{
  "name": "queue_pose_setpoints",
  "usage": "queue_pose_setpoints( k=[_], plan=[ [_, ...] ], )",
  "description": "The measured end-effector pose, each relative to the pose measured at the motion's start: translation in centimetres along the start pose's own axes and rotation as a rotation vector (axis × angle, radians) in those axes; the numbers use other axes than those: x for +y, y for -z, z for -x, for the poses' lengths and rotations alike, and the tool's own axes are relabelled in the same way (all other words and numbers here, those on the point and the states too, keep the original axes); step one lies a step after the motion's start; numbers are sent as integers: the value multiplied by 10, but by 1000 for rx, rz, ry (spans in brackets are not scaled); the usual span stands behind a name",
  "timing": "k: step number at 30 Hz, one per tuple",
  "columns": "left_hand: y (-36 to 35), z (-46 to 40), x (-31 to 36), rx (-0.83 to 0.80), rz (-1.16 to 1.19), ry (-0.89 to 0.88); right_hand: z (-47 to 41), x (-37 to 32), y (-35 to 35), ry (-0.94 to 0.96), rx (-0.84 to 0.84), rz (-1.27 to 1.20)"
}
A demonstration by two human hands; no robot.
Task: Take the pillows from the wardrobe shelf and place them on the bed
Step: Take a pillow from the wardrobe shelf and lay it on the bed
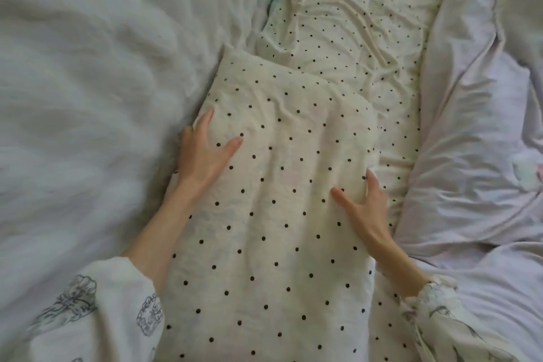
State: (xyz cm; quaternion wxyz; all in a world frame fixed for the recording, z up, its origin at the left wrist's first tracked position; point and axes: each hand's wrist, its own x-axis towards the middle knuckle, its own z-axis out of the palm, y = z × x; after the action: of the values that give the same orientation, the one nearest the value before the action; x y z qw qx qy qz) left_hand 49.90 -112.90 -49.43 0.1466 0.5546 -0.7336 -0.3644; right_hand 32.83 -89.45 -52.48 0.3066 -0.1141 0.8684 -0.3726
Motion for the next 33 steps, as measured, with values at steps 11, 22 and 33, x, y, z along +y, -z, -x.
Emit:
queue_pose_setpoints(
  k=[11, 22, 33],
  plan=[
    [5, 107, -67, -113, -389, 96, 60, 42, -21, 130, -81, 318],
    [12, 151, -86, -122, -503, 270, 113, 64, -5, -3, -213, 257],
    [-5, 216, -92, -189, -554, 166, 144, 69, -17, 205, -220, 729]
  ],
)
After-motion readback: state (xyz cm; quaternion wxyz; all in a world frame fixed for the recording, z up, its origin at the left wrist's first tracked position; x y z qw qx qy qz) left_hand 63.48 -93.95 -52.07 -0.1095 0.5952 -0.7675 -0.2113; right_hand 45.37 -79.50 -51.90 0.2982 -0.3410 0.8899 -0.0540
